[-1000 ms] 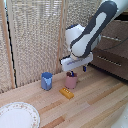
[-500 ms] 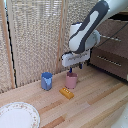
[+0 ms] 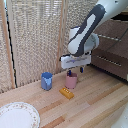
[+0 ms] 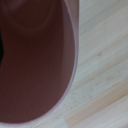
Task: Propose to navigate your clamp on the clench of the first drawer. Use gentle force to register to the cabinet. Send posterior your swing mandate till over it lurks, a cup of pink essence. Fortify your grip after aiming concentric with the pink cup’s periphery. Manoeuvre the pink towards the cabinet's top. Drop your compression till the cup is resting inside.
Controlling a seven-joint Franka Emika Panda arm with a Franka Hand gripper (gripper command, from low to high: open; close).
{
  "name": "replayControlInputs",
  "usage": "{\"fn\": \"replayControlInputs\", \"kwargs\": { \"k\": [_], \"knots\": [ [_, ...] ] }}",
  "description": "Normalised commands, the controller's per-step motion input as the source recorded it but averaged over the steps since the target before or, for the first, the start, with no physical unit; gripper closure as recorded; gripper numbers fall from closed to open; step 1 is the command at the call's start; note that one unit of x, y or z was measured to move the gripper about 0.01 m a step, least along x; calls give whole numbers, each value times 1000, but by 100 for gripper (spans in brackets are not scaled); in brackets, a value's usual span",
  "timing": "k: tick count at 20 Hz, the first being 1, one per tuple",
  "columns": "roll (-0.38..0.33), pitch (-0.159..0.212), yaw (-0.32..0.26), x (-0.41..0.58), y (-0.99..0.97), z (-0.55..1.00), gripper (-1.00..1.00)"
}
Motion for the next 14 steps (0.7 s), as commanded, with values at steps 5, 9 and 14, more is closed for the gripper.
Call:
{"fn": "replayControlInputs", "kwargs": {
  "k": [5,9,14],
  "knots": [
    [0,37,-135,90,-24,-343,100],
    [6,30,-35,64,-11,-226,100],
    [10,0,2,0,-3,0,100]
  ]
}}
